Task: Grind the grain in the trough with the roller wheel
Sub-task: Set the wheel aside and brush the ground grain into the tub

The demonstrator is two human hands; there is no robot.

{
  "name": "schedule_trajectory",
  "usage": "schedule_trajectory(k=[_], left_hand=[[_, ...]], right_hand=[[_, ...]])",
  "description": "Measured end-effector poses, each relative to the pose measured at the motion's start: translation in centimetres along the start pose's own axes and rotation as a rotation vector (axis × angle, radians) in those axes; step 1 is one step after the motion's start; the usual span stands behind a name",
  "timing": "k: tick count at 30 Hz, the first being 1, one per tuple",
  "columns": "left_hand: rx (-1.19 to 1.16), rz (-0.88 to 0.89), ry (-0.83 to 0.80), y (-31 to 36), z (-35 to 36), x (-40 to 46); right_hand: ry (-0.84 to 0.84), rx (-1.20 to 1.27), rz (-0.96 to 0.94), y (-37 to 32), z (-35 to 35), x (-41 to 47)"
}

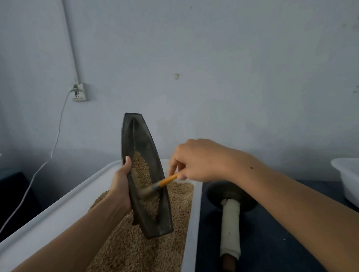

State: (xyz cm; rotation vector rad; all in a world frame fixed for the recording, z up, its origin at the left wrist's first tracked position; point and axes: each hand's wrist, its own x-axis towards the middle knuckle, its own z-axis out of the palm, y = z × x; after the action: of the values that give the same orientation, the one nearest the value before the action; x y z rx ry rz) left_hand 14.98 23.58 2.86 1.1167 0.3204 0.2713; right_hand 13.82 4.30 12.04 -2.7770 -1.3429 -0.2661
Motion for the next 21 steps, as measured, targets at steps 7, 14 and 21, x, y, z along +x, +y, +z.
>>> schedule_trajectory(k=[7,14,21], left_hand=[[0.054,0.012,-0.01,0.0,0.0,0.1],[0.038,-0.008,-0.034,-0.4,0.2,0.2],[0.027,0.012,0.0,-0.5,0.0,0.5]], right_hand=[[0.108,0.099,0.056,-0.6,1.5,2.1],[-0.198,0.315,0.053,0.3,0.4,1.9],[0.114,0.821,0.13,1.4,-0.1,1.7]])
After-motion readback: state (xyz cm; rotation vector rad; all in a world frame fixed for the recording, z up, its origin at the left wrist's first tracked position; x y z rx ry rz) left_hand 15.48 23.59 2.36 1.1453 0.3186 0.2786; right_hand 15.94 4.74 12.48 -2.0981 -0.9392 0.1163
